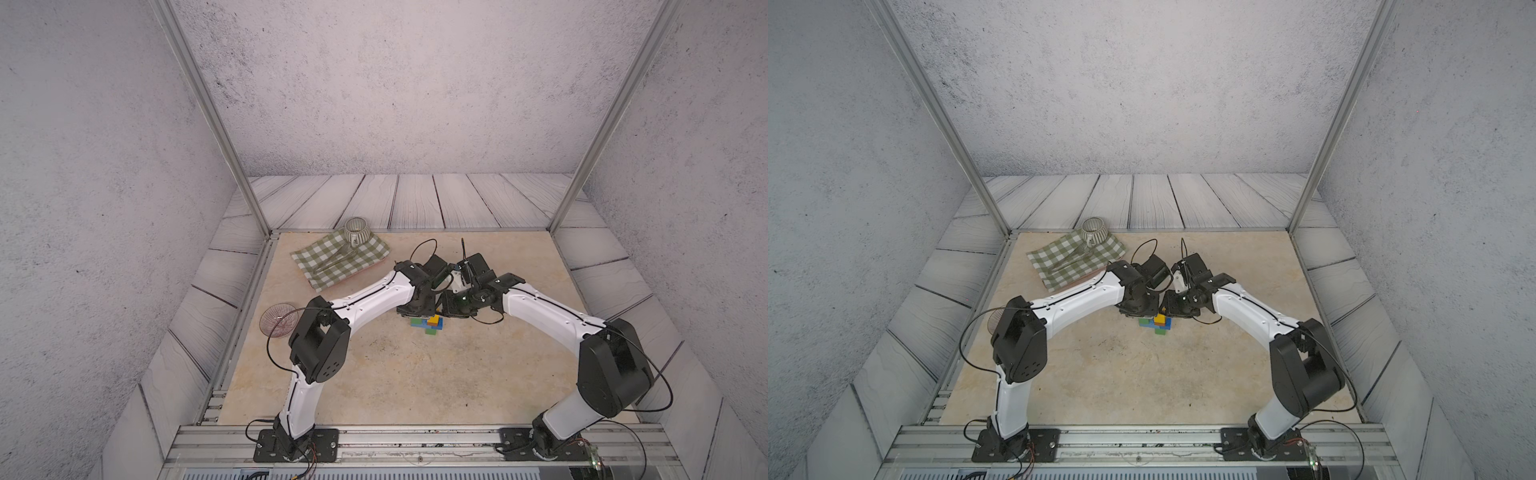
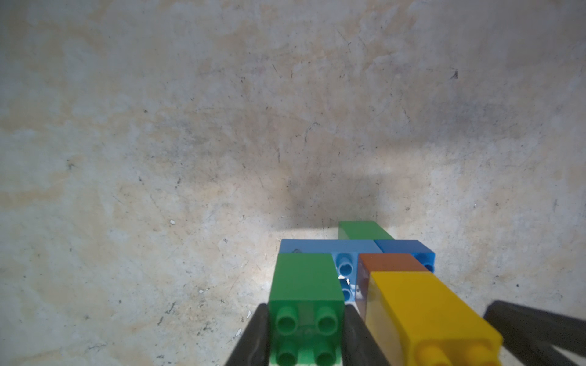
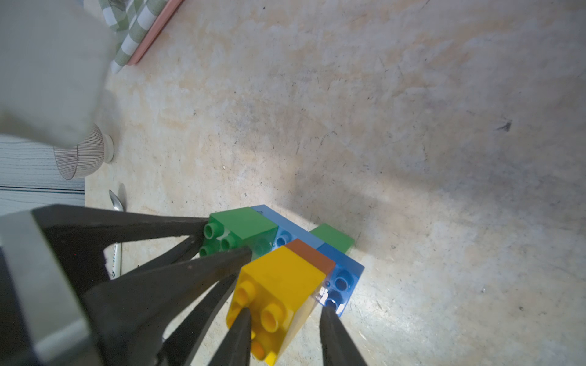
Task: Assemble the number 4 with lego
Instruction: Assemble the lego brick with the lego brick.
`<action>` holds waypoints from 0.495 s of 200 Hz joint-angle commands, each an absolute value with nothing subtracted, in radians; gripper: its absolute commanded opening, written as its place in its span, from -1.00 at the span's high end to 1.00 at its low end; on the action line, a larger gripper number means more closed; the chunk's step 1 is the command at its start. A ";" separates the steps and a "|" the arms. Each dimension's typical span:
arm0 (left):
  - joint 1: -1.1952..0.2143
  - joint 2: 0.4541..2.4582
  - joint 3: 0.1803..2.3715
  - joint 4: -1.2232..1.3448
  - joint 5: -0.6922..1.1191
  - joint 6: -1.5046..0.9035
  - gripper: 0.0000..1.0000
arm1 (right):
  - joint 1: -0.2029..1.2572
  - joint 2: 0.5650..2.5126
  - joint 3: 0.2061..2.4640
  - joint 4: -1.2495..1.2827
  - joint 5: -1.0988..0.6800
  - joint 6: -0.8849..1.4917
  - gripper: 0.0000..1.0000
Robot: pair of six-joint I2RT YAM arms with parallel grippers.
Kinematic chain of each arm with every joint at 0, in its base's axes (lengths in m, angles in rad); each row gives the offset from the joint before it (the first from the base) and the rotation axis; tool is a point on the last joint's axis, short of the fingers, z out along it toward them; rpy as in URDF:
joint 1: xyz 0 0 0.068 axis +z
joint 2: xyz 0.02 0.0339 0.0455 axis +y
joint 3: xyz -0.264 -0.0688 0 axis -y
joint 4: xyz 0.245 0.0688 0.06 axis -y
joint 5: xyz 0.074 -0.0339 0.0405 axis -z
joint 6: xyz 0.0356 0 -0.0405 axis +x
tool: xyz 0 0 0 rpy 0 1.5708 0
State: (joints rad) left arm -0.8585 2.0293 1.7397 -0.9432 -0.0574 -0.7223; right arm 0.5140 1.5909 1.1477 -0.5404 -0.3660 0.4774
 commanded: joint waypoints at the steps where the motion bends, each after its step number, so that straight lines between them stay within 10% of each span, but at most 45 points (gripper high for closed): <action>1: -0.867 2.071 1.717 -0.931 0.000 -0.724 0.78 | 0.517 1.627 1.081 -0.698 -0.278 0.460 0.26; 99: -0.866 2.041 1.727 -0.939 -0.011 -0.725 0.21 | 0.517 1.619 1.083 -0.709 -0.269 0.465 0.26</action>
State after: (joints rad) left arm -0.8585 2.0270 1.7397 -0.9428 -0.0570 -0.7219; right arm 0.5140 1.5871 1.1431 -0.5373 -0.3649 0.4774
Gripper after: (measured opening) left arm 0.376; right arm 0.371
